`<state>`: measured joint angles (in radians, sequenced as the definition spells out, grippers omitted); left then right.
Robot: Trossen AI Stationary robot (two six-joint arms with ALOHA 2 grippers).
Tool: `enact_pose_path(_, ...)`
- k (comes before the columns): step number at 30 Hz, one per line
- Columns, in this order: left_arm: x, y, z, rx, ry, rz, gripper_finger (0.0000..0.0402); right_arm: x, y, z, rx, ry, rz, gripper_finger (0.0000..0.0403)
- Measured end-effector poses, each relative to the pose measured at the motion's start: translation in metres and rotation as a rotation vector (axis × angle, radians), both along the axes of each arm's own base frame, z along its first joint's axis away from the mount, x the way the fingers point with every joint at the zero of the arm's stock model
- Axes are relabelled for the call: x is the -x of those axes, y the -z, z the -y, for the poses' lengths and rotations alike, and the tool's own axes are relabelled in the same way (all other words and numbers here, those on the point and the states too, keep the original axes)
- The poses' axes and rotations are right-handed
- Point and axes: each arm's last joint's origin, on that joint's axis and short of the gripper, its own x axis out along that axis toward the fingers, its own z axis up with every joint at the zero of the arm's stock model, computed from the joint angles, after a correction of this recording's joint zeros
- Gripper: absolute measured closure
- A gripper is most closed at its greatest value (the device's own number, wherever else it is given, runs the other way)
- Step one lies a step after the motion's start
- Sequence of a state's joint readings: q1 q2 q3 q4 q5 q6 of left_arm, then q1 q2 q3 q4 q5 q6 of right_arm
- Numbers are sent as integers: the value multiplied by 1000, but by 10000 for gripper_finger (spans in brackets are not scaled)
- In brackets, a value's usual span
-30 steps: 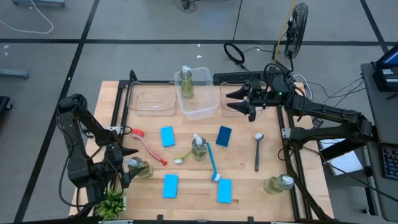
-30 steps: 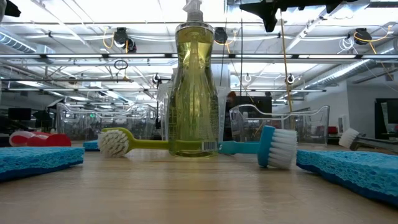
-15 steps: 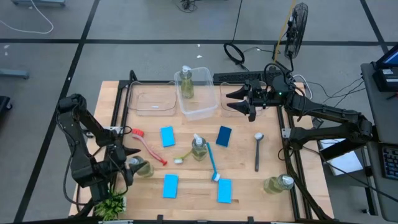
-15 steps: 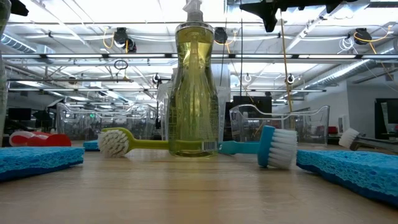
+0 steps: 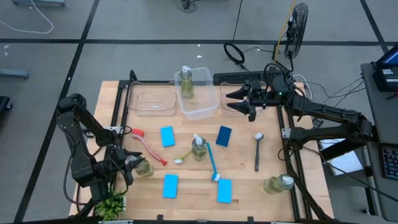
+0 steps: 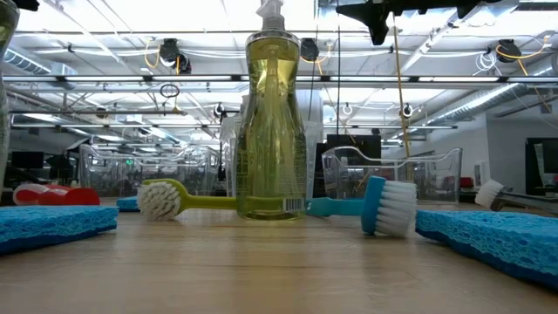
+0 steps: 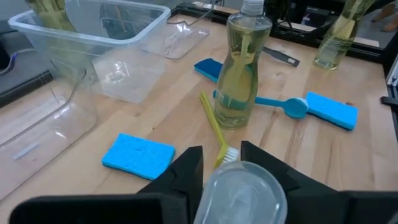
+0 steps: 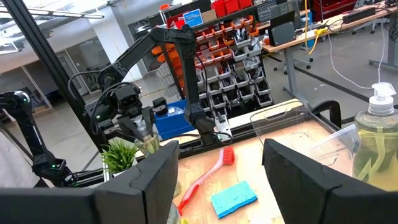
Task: Pick & Place Kitchen Sink Supplies
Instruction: Put the green soap dispenser into the transparent white bin
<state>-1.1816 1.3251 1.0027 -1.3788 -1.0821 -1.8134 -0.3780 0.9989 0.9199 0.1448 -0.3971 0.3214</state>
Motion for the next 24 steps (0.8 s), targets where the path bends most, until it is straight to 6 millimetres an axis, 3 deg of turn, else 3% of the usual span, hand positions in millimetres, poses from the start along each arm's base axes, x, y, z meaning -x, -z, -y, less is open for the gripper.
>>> enact_pose_path(12,-3,-4,-3,13,-17,71,303,0,0,0,1,1,0,184)
enact_pose_path(24,-6,-26,-32,90,-90,122,303,0,0,0,0,0,0,184)
